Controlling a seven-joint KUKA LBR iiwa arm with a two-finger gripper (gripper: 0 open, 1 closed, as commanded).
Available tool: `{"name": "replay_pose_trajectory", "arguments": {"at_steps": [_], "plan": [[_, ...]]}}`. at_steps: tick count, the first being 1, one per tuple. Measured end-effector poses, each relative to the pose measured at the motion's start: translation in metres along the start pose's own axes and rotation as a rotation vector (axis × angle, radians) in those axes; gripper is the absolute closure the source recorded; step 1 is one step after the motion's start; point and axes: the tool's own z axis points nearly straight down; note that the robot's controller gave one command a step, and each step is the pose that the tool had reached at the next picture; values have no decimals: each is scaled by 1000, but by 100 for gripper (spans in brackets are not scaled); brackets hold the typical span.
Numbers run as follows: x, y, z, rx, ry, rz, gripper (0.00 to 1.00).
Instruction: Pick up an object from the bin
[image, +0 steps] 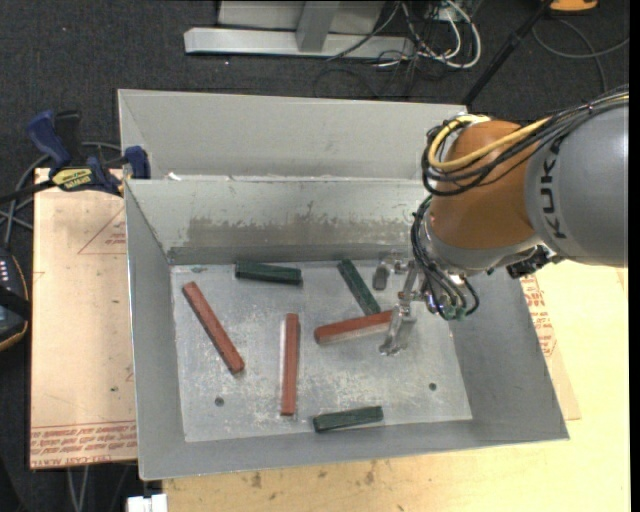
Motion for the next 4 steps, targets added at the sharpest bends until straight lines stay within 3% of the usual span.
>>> {"name": "replay_pose_trajectory", "arguments": {"at_steps": [1, 2, 3, 4], "plan": [[-40, -6, 91, -1, -2, -37, 0], [4, 17, 86, -2, -4, -72, 0], [-81, 18, 86, 0, -4, -86, 0], [-3, -14, 80, 1, 8, 13, 0]]}}
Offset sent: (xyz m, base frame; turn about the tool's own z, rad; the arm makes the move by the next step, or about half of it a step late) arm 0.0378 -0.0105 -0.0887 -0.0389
